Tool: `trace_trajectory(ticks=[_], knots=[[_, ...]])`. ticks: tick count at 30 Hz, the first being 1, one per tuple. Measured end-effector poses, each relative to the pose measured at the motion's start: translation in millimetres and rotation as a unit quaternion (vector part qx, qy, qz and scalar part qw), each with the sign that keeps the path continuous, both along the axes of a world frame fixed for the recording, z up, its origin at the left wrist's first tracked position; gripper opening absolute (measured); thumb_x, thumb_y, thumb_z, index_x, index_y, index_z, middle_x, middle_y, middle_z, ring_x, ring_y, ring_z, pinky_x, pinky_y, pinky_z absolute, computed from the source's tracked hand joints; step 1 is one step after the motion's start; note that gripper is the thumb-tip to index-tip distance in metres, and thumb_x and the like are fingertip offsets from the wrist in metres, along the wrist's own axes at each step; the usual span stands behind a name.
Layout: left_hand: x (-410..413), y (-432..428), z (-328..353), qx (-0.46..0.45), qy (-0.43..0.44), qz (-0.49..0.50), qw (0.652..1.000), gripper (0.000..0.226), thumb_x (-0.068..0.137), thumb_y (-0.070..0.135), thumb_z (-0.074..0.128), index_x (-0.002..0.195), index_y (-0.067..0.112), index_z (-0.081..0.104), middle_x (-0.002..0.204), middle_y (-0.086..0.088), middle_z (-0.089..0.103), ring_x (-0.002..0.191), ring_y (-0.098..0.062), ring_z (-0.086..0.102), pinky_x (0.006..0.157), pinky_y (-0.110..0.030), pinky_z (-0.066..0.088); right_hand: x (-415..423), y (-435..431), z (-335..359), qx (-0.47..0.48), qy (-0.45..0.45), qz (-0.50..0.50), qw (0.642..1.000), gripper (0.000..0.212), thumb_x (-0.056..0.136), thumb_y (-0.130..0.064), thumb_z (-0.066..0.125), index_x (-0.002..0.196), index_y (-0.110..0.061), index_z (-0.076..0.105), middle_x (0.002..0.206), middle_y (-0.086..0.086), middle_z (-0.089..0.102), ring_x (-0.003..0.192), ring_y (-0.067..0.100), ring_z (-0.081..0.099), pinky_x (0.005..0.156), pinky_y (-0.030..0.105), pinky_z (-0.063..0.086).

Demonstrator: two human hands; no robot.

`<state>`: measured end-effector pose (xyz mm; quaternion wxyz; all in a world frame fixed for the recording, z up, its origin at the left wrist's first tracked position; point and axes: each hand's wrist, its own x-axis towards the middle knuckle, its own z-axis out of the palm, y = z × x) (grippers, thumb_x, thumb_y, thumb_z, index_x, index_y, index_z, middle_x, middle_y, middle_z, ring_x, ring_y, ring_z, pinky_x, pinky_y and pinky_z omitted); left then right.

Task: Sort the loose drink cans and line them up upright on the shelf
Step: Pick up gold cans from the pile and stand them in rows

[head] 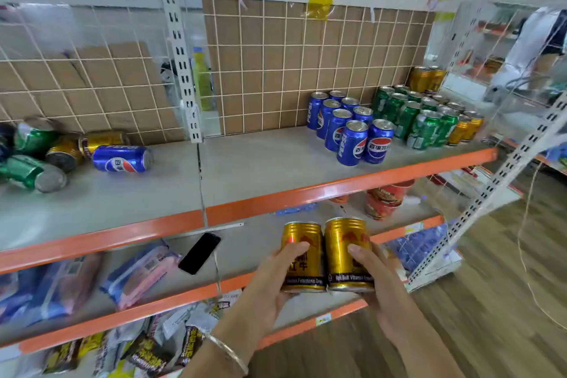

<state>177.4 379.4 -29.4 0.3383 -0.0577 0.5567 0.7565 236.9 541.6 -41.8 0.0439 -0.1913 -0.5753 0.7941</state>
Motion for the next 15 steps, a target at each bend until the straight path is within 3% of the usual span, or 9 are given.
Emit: trace_trajectory(ticks=[7, 9, 13, 15], knots=[[14, 68, 5, -0.022, 0.047, -0.081, 0.995, 0.053, 0.068, 0.036, 0.078, 0.109, 0.007, 0.063, 0.097, -0.013, 0.073, 0.092, -0.025, 0.069, 0.092, -0.038, 0.052, 39, 57, 4, -0.029, 0.007, -0.062, 0.998, 0.060, 0.067, -0.036, 0.073, 0.124, -0.024, 0.058, 0.110, 0.007, 0.071, 0.097, 0.027, 0.069, 0.077, 0.038, 0.052], [11, 86, 4, -0.035, 0.062, -0.104, 0.992, 0.060, 0.063, 0.044, 0.080, 0.110, 0.008, 0.065, 0.096, -0.009, 0.074, 0.091, -0.022, 0.069, 0.093, -0.038, 0.052, 42, 75, 5, -0.039, 0.002, -0.079, 0.996, 0.061, 0.067, -0.035, 0.078, 0.123, -0.022, 0.059, 0.109, 0.008, 0.071, 0.096, 0.028, 0.069, 0.077, 0.038, 0.052], [0, 124, 0, -0.050, 0.082, -0.141, 0.985, 0.064, 0.060, 0.050, 0.076, 0.108, 0.010, 0.066, 0.095, -0.007, 0.074, 0.092, -0.022, 0.070, 0.094, -0.041, 0.051, 38, 112, 3, -0.066, -0.004, -0.088, 0.994, 0.080, 0.053, -0.041, 0.085, 0.124, -0.019, 0.059, 0.112, 0.013, 0.070, 0.101, 0.034, 0.067, 0.092, 0.049, 0.050], [-9, 145, -1, -0.051, 0.092, -0.154, 0.983, 0.065, 0.059, 0.051, 0.080, 0.107, 0.010, 0.067, 0.094, -0.007, 0.074, 0.090, -0.022, 0.070, 0.090, -0.038, 0.053, 33, 131, 4, -0.073, -0.003, -0.095, 0.993, 0.073, 0.056, -0.037, 0.087, 0.120, -0.016, 0.061, 0.106, 0.012, 0.072, 0.092, 0.030, 0.070, 0.079, 0.043, 0.056]])
